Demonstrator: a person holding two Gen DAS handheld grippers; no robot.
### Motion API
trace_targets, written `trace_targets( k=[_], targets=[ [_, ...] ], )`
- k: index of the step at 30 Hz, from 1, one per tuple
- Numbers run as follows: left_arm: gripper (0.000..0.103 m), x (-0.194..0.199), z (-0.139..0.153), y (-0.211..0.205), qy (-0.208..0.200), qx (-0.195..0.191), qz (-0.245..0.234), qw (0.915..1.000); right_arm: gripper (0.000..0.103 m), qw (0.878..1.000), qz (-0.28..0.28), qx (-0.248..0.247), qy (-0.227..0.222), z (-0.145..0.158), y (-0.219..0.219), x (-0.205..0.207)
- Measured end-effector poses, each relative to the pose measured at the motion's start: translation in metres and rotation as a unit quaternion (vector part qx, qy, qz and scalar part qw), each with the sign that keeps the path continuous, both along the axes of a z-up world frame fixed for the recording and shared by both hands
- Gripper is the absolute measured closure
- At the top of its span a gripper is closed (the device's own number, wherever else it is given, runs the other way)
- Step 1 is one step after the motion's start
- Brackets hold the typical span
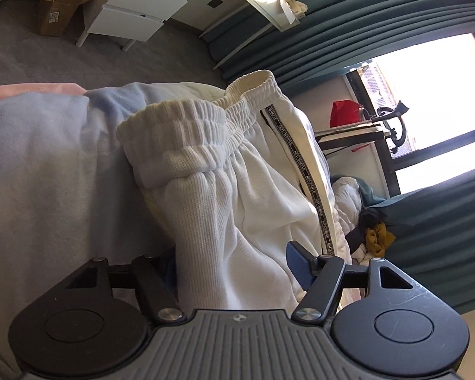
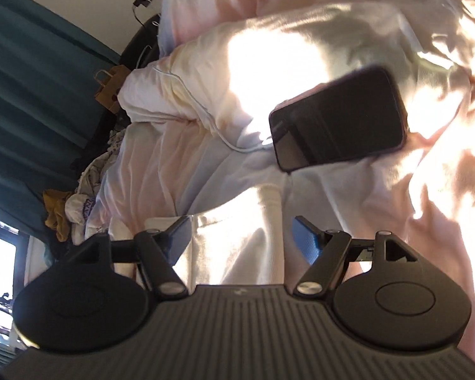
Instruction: Fold clothes
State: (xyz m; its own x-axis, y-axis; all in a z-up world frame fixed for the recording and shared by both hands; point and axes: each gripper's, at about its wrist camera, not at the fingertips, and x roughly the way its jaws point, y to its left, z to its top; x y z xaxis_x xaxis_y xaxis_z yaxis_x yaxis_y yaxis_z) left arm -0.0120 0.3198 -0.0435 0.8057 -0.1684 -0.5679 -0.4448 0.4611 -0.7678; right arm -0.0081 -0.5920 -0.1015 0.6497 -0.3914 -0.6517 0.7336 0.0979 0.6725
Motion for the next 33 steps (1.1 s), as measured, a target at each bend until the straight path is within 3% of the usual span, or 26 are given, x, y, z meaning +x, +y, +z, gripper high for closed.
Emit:
trace_targets(
  k=[5,8,10,12,13,20,28,33],
  targets=[
    [0.059,0.013,-0.009,-0.005,0.027,0.038,0.009,0.9989,0.030,0.998,0.000,0.070,-0.011,-0.029,-0.003,0.012],
    [0.061,0.020,-0.008,-0.012,0.029,0.066,0.010,0.9974,0.051,0.998,-0.008,0.054,0.002,-0.030,0.001,0.021],
    [0.063,0.022,-0.007,-0.013,0.027,0.076,0.012,0.9967,0.074,0.999,-0.011,0.040,0.018,-0.029,0.007,0.028],
    [0.070,0.022,-0.007,-0.012,0.027,0.082,0.015,0.9962,0.089,0.999,-0.009,0.025,0.028,-0.026,0.012,0.035],
    [0.075,0.021,-0.006,-0.011,0.027,0.081,0.018,0.9962,0.092,1.000,-0.008,0.013,0.024,-0.021,0.015,0.035],
    [0.088,0.014,-0.006,-0.001,0.002,0.044,0.030,0.9986,0.097,0.997,-0.004,-0.075,-0.005,0.016,0.035,0.033],
    [0.092,-0.022,0.013,0.018,-0.067,-0.048,0.040,0.9958,0.098,0.993,-0.039,-0.090,-0.067,0.044,0.033,-0.009],
    [0.093,-0.017,0.037,0.030,-0.079,-0.087,0.035,0.9924,0.098,0.991,-0.028,-0.104,-0.081,0.064,0.025,0.003]
  ],
)
